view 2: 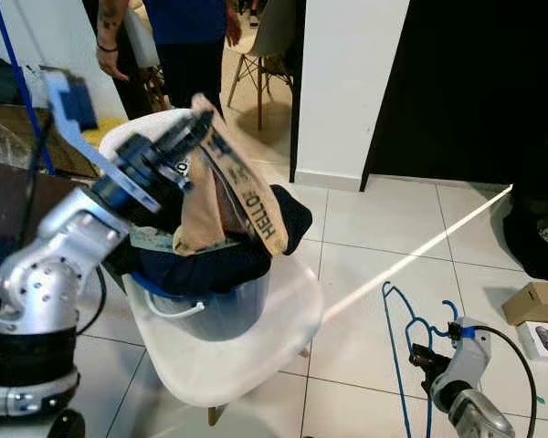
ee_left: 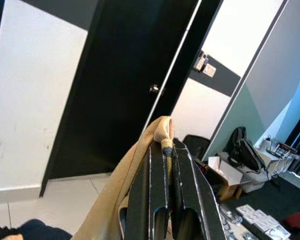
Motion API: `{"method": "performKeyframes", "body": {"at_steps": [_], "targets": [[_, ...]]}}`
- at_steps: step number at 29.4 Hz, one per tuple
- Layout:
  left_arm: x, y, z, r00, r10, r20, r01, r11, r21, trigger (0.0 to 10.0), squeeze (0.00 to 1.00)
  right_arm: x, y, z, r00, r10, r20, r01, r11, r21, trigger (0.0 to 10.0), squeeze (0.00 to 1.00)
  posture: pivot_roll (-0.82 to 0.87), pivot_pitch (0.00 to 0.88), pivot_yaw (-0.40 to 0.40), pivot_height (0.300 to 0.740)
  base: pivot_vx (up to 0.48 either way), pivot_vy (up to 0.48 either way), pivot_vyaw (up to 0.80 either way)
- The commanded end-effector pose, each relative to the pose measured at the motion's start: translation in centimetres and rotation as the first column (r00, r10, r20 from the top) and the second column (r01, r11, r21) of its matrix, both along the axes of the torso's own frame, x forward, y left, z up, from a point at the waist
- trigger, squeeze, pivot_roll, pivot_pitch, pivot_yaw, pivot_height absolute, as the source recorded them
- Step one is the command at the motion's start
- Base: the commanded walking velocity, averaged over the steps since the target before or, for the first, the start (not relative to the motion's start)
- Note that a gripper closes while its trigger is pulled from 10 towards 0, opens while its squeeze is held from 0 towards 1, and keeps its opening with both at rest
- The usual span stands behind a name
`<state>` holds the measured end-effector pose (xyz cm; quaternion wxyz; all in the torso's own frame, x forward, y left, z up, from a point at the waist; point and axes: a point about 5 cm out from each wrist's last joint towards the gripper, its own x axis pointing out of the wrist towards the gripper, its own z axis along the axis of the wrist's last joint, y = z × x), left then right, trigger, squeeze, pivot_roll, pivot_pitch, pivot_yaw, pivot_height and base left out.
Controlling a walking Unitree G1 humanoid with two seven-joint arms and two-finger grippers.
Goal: Hang hanger
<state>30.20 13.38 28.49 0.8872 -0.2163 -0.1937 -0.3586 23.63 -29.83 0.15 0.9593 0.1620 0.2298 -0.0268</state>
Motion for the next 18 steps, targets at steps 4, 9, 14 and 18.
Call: {"method": "performKeyframes", "body": {"at_steps": [4, 9, 14, 18], "targets": [[-0.2, -1.3, -0.3, 0.999, -0.039, -0.006, 0.039, 0.999, 0.004, 10.0, 0.0, -0.9, -0.5, -0.6, 0.998, -0.053, -0.026, 0.053, 0.999, 0.005, 10.0, 0.0, -0.02, 0.145, -0.001, 0.74, 0.0, -0.388, -0.78], [-0.2, -1.5, -0.5, 0.999, -0.04, -0.007, 0.04, 0.999, 0.005, 10.0, 0.0, -0.9, -0.7, -0.6, 0.997, -0.071, -0.024, 0.071, 0.997, 0.005, 10.0, 0.0, -0.02, 0.143, -0.001, 0.74, 0.0, -0.391, -0.79], [-0.1, -1.8, -0.6, 0.999, -0.041, -0.004, 0.041, 0.999, 0.004, 10.0, 0.0, -0.9, -0.7, -0.6, 0.997, -0.074, -0.023, 0.074, 0.997, 0.003, 10.0, 0.0, -0.02, 0.136, -0.002, 0.74, 0.0, -0.392, -0.79], [0.1, -2.0, -0.8, 0.999, -0.04, -0.007, 0.04, 0.999, 0.006, 10.0, 0.0, -0.9, -0.6, -0.6, 0.997, -0.075, -0.02, 0.075, 0.997, 0.002, 10.0, 0.0, -0.02, 0.132, -0.002, 0.74, 0.0, -0.393, -0.59]]}}
